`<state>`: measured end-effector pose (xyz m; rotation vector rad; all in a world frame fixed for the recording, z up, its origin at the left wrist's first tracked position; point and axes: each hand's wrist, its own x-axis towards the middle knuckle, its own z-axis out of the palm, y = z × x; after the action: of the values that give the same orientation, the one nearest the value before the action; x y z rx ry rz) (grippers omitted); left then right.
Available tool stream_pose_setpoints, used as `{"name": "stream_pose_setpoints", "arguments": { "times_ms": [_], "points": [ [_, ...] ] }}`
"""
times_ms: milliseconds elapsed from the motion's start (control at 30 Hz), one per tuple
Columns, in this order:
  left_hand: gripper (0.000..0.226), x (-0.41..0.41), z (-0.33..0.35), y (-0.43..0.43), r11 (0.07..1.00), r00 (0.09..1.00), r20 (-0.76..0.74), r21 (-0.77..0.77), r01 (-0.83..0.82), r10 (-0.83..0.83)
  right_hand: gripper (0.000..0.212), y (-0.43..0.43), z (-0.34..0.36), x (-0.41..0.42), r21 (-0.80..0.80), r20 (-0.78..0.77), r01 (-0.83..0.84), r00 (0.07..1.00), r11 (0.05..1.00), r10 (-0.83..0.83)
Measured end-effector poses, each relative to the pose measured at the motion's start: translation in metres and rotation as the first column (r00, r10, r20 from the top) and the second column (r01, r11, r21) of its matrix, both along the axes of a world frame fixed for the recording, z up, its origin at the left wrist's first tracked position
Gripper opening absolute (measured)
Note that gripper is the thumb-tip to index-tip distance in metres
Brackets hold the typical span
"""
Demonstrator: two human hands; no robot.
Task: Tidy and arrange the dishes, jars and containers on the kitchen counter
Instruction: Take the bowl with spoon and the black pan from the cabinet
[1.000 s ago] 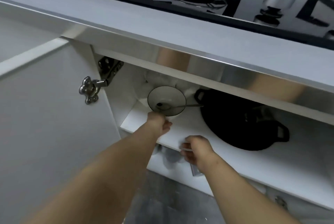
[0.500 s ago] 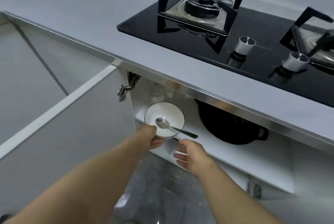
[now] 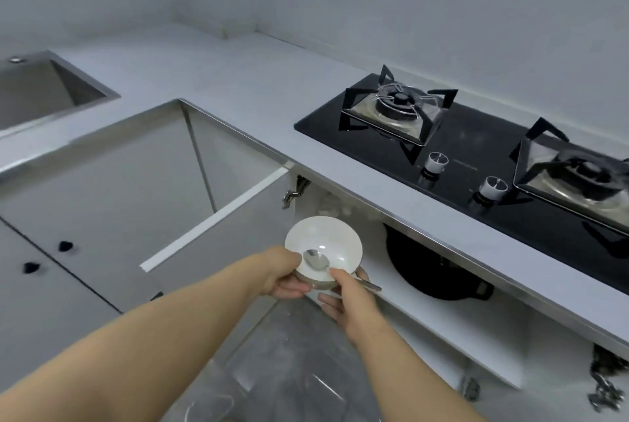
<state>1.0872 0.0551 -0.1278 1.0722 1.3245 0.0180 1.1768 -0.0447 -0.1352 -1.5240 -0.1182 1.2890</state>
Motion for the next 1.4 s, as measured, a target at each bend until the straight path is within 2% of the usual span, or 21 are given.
{"name": "stream_pose_setpoints", "arguments": {
  "times_ms": [300,567,700,900,1033,1133,1233,1400],
  "points": [
    [0.021,-0.06,0.093,0.018,0.996,0.999,0.033,0.089,-0.02,0.017,0.044,0.032,0.077,-0.044,0.096,0.129,-0.087,0.989,0.992,0.074],
    [0.021,-0.122,0.158,0.055,0.981,0.997,0.067,0.194,0.011,-0.024,0.028,0.076,0.129,-0.097,0.191,0.142,-0.08,0.988,0.978,0.053],
    [0.017,-0.158,0.178,0.078,0.98,0.993,0.114,0.197,0.01,-0.033,0.03,0.101,0.148,-0.126,0.239,0.156,-0.093,0.986,0.966,0.056],
    [0.02,-0.191,0.192,0.112,0.975,0.993,0.117,0.22,0.005,-0.032,0.021,0.135,0.163,-0.158,0.273,0.153,-0.113,0.986,0.955,0.073],
    [0.021,-0.201,0.193,0.138,0.976,0.994,0.108,0.216,-0.005,-0.019,0.03,0.159,0.163,-0.168,0.285,0.123,-0.106,0.99,0.953,0.074],
    [0.02,-0.197,0.19,0.157,0.981,0.994,0.111,0.188,-0.037,0.016,0.031,0.178,0.162,-0.164,0.267,0.159,-0.137,0.983,0.954,0.096],
    [0.02,-0.185,0.183,0.181,0.981,0.992,0.113,0.179,-0.069,0.049,0.032,0.206,0.154,-0.152,0.238,0.187,-0.164,0.975,0.957,0.121],
    [0.019,-0.154,0.17,0.235,0.971,0.986,0.102,0.188,-0.151,0.133,0.045,0.266,0.141,-0.119,0.207,0.167,-0.184,0.974,0.961,0.15]
  ]
}}
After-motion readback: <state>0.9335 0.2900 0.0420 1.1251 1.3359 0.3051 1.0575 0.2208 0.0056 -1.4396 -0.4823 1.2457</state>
